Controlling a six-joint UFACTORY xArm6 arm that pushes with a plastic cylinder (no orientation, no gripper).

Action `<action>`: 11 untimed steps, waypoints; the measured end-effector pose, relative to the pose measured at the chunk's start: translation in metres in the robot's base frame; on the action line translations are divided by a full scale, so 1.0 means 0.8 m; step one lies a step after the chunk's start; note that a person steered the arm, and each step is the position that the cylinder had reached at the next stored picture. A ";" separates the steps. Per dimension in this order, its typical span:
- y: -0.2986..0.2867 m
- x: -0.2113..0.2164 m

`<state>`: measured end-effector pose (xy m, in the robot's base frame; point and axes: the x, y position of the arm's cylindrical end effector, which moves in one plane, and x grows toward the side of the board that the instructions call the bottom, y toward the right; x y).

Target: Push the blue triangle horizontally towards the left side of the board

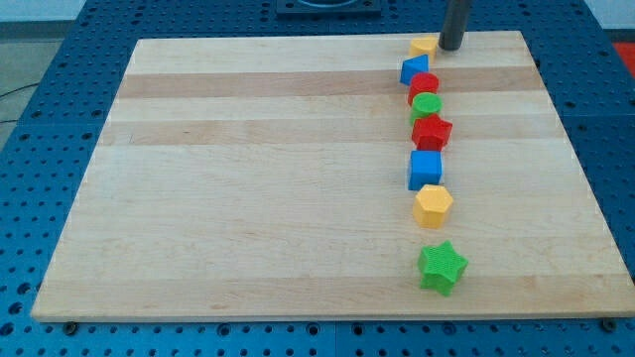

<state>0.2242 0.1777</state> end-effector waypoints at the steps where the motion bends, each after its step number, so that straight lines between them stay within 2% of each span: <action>1: 0.019 0.019; 3: 0.023 0.068; 4: 0.001 0.080; 6: -0.110 0.069; 7: -0.106 0.081; 8: -0.199 0.081; 9: -0.234 0.081; 11: -0.022 0.079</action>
